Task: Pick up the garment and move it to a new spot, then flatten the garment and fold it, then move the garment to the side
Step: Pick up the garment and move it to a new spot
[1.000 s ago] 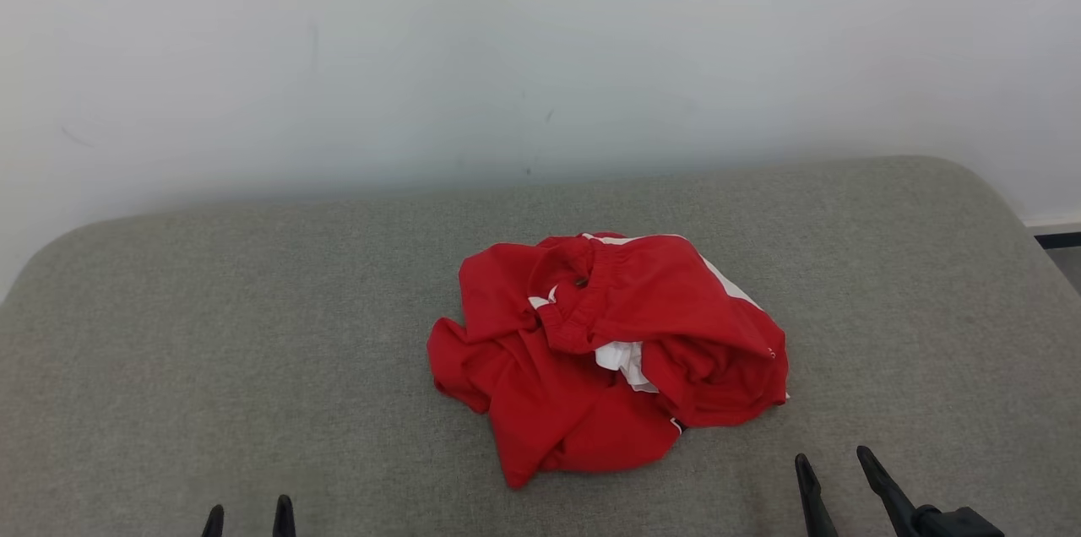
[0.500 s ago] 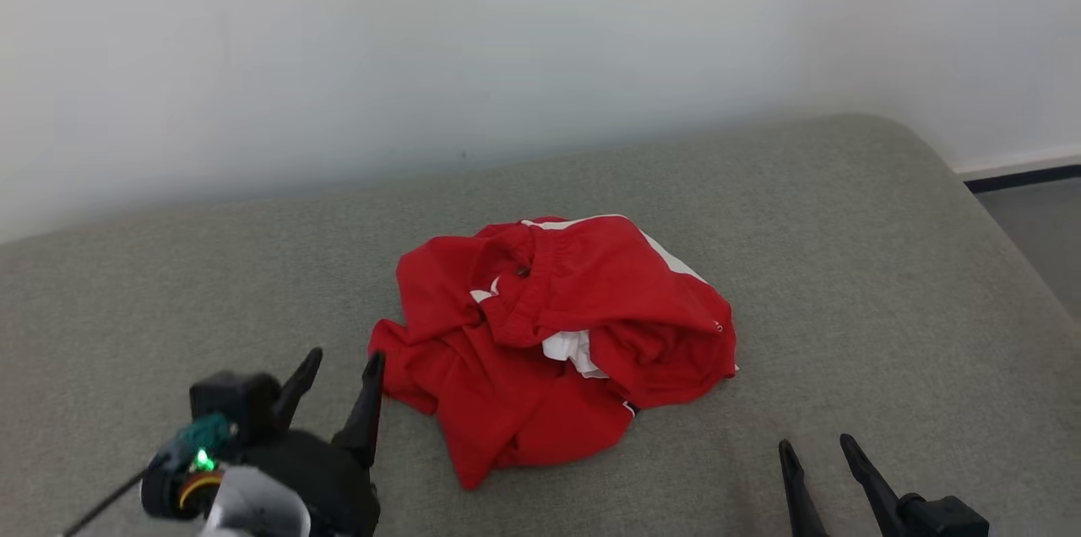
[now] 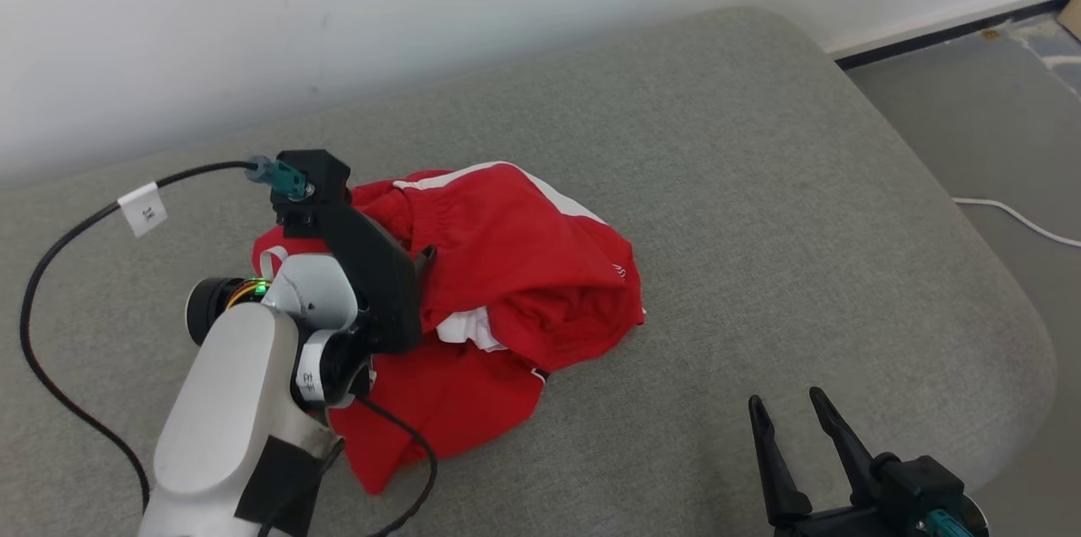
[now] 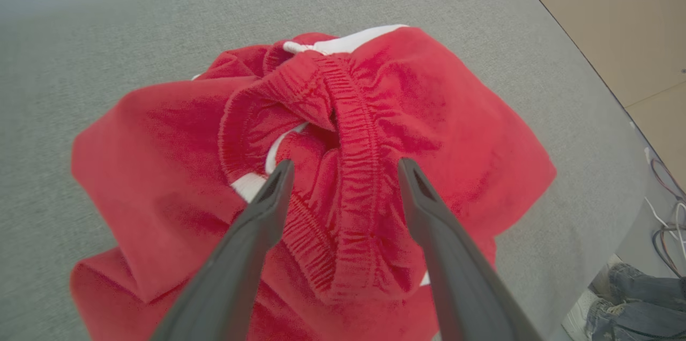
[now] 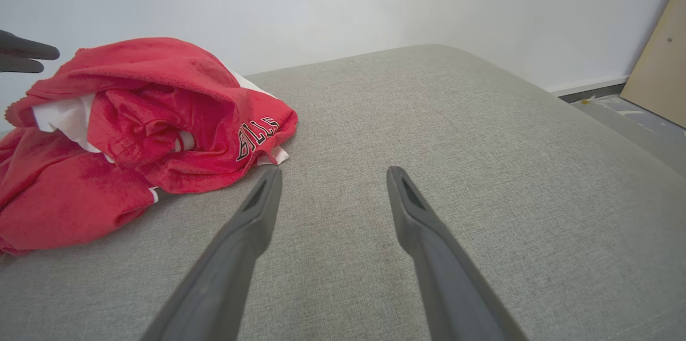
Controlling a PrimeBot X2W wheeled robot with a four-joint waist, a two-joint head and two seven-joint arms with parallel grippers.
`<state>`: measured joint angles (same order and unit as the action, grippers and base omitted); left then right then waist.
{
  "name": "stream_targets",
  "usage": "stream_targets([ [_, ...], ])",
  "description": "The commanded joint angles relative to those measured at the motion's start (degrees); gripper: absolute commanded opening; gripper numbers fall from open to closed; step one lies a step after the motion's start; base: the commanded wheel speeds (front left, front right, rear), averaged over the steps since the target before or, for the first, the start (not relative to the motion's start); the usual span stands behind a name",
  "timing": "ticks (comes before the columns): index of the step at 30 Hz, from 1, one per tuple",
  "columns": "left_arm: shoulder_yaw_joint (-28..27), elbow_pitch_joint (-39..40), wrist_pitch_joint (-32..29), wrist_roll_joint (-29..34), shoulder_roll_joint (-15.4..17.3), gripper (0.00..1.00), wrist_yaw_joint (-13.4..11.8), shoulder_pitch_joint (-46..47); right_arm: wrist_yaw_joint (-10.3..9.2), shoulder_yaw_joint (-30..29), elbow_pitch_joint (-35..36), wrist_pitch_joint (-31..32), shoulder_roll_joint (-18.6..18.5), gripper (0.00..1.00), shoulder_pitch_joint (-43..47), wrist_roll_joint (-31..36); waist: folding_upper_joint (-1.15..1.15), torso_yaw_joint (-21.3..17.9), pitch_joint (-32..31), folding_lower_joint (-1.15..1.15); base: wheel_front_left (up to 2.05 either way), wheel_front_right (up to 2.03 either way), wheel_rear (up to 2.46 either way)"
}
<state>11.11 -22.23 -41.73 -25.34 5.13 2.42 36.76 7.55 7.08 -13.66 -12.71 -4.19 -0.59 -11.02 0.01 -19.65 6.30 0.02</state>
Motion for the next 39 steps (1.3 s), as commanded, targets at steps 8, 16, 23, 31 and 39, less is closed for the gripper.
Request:
stream_targets([
  [8, 0.9, -5.3, -2.01, 0.92, -0.31, 1.0, -3.39, 5.34, -0.12, 1.41, -0.76, -0.79, 0.38, 1.0, -1.71, -0.55, -0.01, -4.87, 3.46, -0.02, 0.0, 0.0, 0.0],
  [16, 1.85, -8.34, -1.93, 1.49, 0.22, 0.91, -3.68, 5.6, -0.12, 1.75, -1.23, -1.18, 0.53, 1.0, -1.6, -0.96, -0.01, -5.7, 4.06, -0.02, 0.0, 0.0, 0.0],
  [23, 3.26, -7.71, 2.92, 1.02, -0.73, 0.0, -1.76, 6.97, -0.12, 2.08, -1.65, -1.47, 0.7, 1.0, -2.2, -0.75, -0.01, -4.99, 3.74, -0.02, 0.0, 0.0, 0.0],
  [31, 4.15, -6.04, 13.45, 0.71, -1.66, 0.0, -0.73, 9.76, -0.12, 2.11, -2.06, -1.06, 0.16, 1.0, -1.66, -0.79, -0.01, -2.97, 1.57, -0.02, 0.0, 0.0, 0.0],
  [39, 4.56, -3.04, 22.26, -3.29, -2.19, 0.0, 0.03, 13.49, -0.12, 2.09, -1.34, -0.19, -0.41, 1.0, -0.73, -0.92, -0.01, 0.74, -1.45, -0.02, 0.0, 0.0, 0.0],
])
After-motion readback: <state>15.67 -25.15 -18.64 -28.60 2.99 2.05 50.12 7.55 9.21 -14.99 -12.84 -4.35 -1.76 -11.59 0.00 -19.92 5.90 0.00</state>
